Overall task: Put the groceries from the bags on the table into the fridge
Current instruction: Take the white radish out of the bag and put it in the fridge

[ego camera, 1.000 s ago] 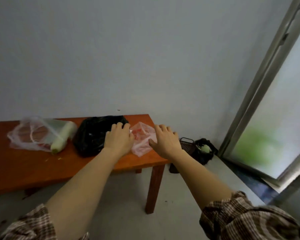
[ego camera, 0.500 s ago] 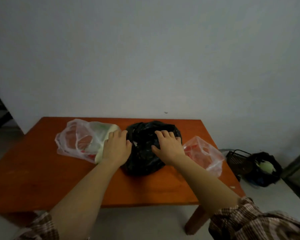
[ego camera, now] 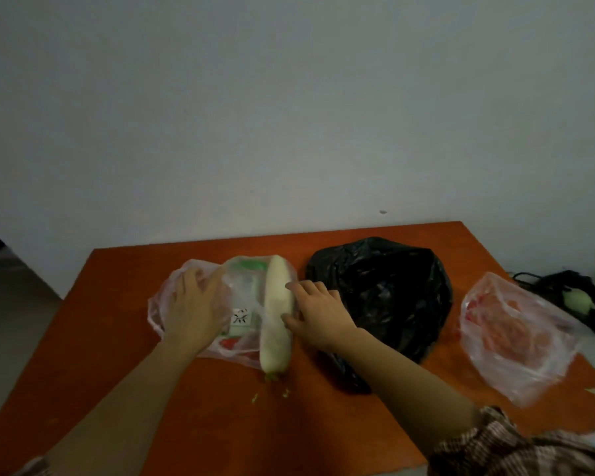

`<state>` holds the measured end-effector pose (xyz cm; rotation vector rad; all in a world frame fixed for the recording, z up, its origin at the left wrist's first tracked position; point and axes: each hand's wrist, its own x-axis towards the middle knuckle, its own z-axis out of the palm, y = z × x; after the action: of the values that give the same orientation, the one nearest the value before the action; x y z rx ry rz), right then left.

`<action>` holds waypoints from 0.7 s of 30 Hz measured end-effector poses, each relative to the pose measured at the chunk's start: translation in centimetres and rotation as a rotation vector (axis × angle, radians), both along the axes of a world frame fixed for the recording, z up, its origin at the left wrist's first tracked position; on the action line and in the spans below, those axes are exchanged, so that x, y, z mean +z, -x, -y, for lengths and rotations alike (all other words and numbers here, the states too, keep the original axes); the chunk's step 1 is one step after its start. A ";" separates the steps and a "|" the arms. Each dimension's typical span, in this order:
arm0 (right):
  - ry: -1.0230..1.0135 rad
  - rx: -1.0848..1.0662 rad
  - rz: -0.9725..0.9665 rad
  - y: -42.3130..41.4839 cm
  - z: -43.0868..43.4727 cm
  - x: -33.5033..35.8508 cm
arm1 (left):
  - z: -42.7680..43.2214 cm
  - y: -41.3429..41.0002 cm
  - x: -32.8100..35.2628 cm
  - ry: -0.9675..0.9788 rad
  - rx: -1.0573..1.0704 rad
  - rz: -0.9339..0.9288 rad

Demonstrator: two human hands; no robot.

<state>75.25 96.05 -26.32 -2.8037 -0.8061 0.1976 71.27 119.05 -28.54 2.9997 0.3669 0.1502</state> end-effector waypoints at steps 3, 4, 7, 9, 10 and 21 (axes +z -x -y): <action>-0.044 -0.096 -0.123 -0.5 -4.5 -1.8 | -3.3 -1.5 -1.4 0.028 -0.127 0.028; -0.066 -0.134 -0.143 -0.6 -5.6 -2.3 | -4.1 -2.1 -1.7 0.037 -0.172 0.030; -0.100 -0.231 -0.181 -1.0 -7.9 -3.6 | -5.6 -4.4 -2.2 0.092 -0.310 0.028; -0.126 -0.286 -0.251 -1.6 -8.5 -4.2 | -5.7 -5.8 -2.2 0.170 -0.366 0.062; -0.189 -0.330 -0.301 -1.9 -8.6 -4.4 | -5.6 -6.5 -2.2 0.206 -0.392 0.086; -0.734 -0.957 -0.611 -4.7 -4.2 -7.9 | -3.1 -12.8 -5.1 0.162 -0.612 -0.227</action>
<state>79.97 100.21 -34.20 -1.9438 0.5189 0.4339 84.12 122.13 -33.61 2.8151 -0.4994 -0.2619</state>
